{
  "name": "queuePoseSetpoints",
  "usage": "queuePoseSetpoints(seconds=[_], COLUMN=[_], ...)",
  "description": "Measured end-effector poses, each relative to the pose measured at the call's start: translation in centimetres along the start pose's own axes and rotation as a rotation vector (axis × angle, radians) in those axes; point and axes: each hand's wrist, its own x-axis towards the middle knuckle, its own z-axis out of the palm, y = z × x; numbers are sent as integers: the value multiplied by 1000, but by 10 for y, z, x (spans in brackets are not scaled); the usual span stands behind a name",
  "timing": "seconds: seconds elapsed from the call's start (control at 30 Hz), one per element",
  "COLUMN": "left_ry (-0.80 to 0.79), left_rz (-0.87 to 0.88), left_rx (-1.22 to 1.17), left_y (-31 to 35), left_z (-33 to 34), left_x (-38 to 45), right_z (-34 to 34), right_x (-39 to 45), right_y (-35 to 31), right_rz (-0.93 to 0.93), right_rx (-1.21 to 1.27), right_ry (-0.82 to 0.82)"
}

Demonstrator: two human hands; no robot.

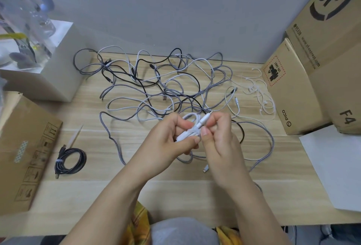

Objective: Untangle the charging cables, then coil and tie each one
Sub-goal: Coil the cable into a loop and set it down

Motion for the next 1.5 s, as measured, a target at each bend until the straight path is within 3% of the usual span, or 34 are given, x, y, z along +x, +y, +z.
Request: queuePoseSetpoints(seconds=[0.1,0.23,0.43,0.53,0.63,0.67,0.73,0.77,0.83,0.9,1.03,1.13,1.2,1.3,1.43,1.5], left_ry=[33,61,15,15,108,184,-18,-97,-140,-147,-51,40,185,315,160,87], left_rz=[-37,-41,-51,-27,-210,-272,-281,-182,-135,-135,-199,-279,-274,-159,-146,-250], left_rx=[67,175,326,441,709,867,527,494,200,71,-48,-72,-90,68,626,763], left_y=[-2,-2,-3,1,-9,-11,-19,-14,-11,-19,-25,-31,-38,-45,-52,-55], left_z=[-2,-6,-5,-3,6,10,-5,9,0,-3,-25,-39,-47,-66,-106,-130], left_x=[0,-2,-5,-5,-12,-9,-14,-21,-15,-14,-16,-19,-23,-31,-37,-37], right_z=[0,-8,-10,2,24,28,28,25,18,11,7,17,30,51,91,120], right_x=[2,10,20,18,11,11,14,15,17,16,8,5,5,8,9,8], right_y=[5,2,0,-16,-41,-43,-39,-34,-23,-11,10,12,14,17,21,23], right_rz=[-11,-185,-329,-401,-504,-495,-399,-342,-229,-99,115,90,109,169,232,284], right_rx=[-83,-436,-591,-440,-331,-304,-143,-79,21,123,213,149,114,75,130,169], right_ry=[30,127,12,10,28,27,3,-8,-51,-186,-448,-432,-398,-371,-431,-488])
